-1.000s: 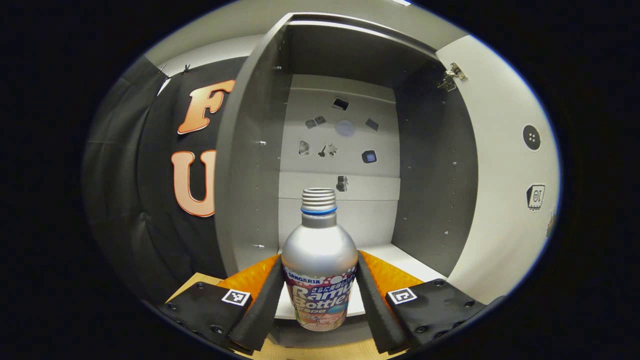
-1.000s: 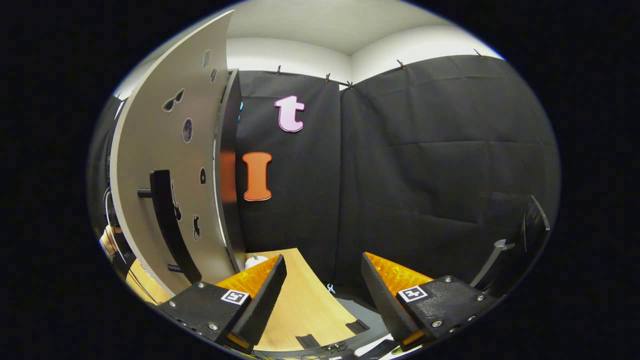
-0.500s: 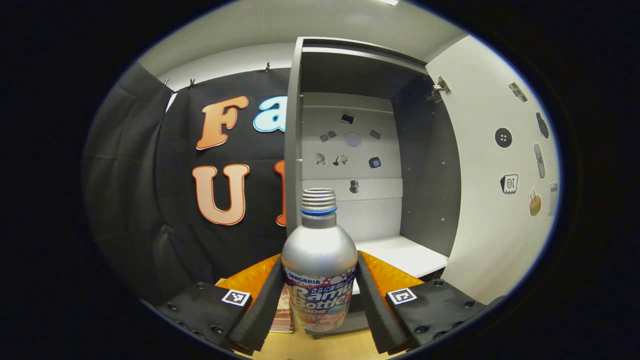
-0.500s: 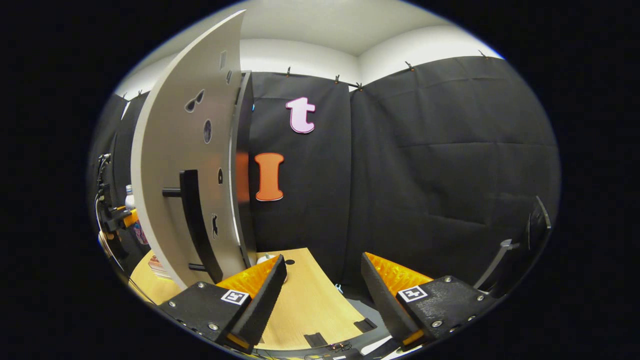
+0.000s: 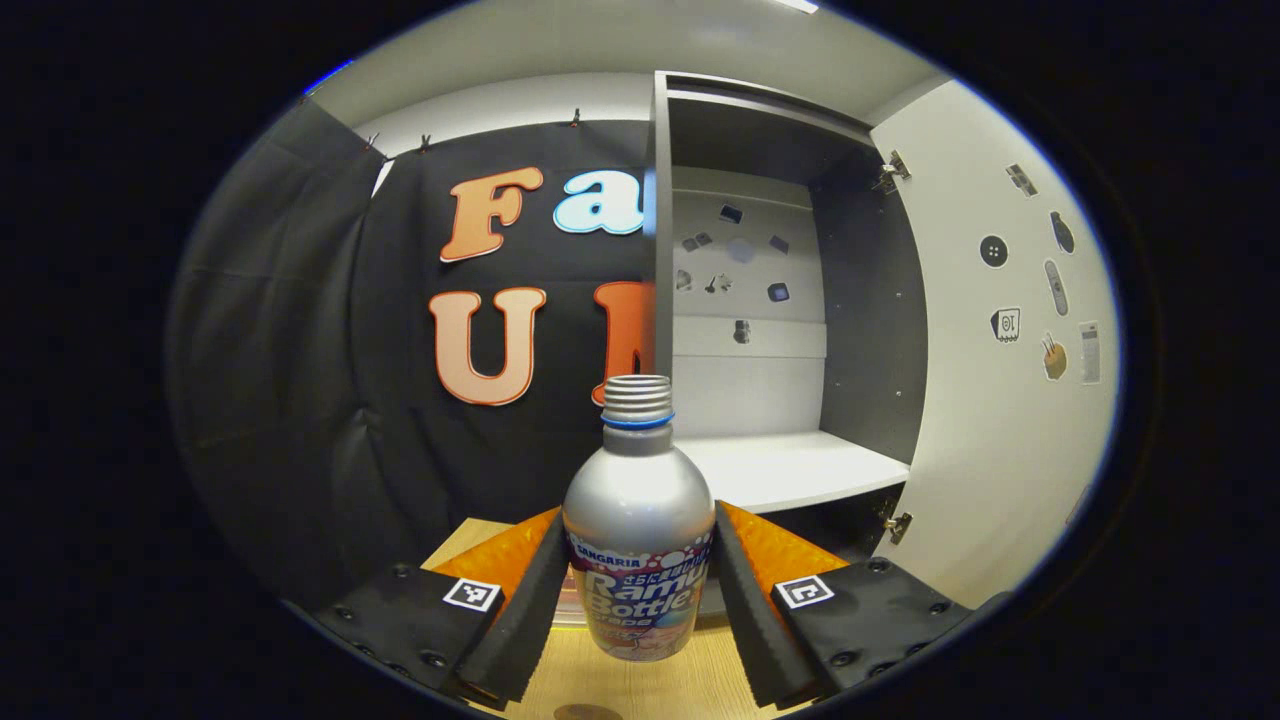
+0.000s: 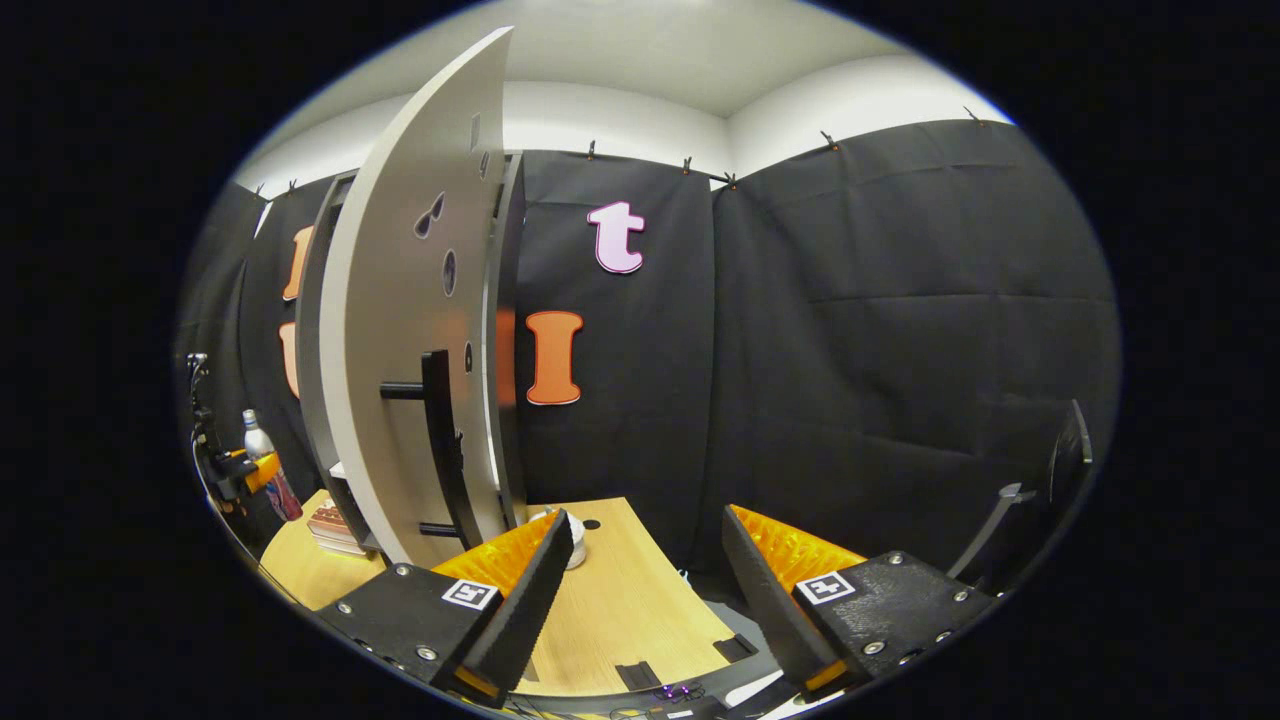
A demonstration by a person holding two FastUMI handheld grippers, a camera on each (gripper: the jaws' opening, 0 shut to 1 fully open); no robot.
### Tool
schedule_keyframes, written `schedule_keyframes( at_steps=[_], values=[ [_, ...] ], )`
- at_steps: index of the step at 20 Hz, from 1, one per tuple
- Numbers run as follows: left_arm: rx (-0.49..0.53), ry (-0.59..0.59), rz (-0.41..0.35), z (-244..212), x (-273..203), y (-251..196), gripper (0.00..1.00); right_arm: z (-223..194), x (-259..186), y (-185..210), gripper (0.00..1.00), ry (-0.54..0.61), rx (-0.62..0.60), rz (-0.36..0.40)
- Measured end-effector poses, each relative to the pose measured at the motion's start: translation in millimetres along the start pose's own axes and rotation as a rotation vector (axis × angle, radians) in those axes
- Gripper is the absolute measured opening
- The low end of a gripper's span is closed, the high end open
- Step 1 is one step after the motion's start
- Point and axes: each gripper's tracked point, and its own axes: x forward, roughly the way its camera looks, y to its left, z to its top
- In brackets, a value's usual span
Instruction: Open the cabinet door with the right hand, grasp the bottle in the cabinet with the left hand and place it on the coaster, then close the cabinet door with the right hand.
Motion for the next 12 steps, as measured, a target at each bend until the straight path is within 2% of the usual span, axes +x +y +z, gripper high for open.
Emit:
schedule_keyframes(
  at_steps=[3, 4, 12],
  values=[
    [-0.014, 0.010, 0.017, -25, -16, 17, 0.87, 0, 2, -2, 0.93, 0.001, -0.009, -0.006],
    [-0.015, 0.016, 0.022, -34, -21, 21, 0.87, 0, 1, -2, 0.98, 0.001, -0.009, -0.008],
    [-0.026, 0.097, 0.067, -121, -56, 56, 0.85, -5, -5, 1, 0.98, 0.033, -0.005, -0.021]
  ],
)
